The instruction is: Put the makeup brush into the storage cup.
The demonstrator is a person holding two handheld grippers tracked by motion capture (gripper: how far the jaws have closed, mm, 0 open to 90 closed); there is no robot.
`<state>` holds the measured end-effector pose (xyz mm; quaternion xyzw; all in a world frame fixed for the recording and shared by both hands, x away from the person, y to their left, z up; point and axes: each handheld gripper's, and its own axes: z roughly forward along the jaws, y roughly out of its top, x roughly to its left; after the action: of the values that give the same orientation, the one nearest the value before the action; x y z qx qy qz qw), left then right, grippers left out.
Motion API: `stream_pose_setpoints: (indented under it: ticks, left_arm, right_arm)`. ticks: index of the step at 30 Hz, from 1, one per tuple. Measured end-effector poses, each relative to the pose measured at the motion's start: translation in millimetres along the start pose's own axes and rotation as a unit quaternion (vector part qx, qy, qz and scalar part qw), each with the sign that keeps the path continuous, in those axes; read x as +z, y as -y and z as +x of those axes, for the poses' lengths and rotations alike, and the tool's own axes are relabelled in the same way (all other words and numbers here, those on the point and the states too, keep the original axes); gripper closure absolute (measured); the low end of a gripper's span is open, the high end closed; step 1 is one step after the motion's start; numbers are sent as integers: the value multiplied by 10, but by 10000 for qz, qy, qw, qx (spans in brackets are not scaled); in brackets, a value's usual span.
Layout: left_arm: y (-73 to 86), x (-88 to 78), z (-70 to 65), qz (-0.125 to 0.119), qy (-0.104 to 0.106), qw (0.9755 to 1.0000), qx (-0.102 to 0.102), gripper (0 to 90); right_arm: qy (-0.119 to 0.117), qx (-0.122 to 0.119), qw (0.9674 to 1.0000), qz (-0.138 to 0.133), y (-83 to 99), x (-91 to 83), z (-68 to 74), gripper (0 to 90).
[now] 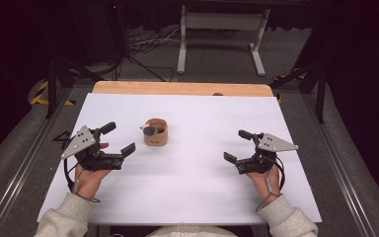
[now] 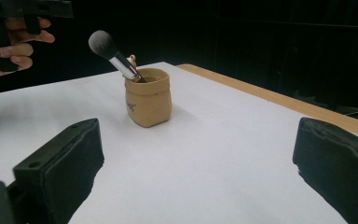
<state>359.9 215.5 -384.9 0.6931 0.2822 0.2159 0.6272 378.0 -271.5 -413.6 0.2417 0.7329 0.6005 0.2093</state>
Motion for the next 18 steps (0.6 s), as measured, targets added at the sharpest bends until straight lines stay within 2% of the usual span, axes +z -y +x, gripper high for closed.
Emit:
stream_pose_setpoints:
  ticks: [3,8,11,18]
  left_arm:
    - [64,-3,7,68,-30,10000,-33,12]
    - [175,7,6,174,20,9997,-145,6]
    - [240,11,0,256,56,9996,-143,6]
    - [365,19,14,321,104,9992,-232,5]
  right_arm:
    - [-24,-22,10000,46,15,-15,7,19]
    - [-39,-22,10000,85,45,-62,16,19]
    - [-45,-27,9999,91,60,-83,19,19]
    - [-42,-65,9998,171,101,-107,32,19]
